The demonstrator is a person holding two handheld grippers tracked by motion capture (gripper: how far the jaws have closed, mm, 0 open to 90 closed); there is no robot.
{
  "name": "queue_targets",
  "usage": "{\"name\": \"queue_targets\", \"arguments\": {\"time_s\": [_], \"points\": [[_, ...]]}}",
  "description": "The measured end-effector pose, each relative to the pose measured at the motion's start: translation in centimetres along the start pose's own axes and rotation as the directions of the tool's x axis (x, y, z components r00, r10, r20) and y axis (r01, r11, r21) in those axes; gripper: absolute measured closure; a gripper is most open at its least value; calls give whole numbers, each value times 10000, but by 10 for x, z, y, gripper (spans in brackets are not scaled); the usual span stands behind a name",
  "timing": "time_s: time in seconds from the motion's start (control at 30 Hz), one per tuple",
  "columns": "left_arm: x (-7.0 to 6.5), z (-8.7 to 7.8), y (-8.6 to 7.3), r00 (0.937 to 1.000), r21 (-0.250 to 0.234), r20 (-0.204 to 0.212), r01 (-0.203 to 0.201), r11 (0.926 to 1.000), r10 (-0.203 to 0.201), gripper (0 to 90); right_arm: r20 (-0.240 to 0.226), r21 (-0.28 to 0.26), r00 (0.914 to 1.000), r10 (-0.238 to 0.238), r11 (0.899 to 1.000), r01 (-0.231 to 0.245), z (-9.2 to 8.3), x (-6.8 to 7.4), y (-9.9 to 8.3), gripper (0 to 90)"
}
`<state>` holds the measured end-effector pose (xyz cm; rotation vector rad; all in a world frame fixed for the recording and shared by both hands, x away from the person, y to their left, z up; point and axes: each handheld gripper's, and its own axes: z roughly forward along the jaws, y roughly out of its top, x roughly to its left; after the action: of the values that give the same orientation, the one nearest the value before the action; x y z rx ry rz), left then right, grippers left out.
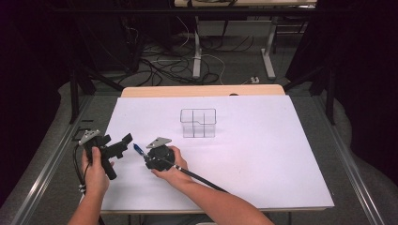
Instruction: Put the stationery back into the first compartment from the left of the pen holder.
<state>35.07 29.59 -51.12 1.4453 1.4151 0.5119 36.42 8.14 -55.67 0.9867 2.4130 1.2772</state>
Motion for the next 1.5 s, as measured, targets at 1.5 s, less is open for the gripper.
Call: {"name": "queue_targets", "arguments": {"time_s": [1.5], "points": [[-1,2,-1,10000,31,22,40,10000,-40,1,265,634,9953,-935,9938,917,10,9,-11,796]]}}
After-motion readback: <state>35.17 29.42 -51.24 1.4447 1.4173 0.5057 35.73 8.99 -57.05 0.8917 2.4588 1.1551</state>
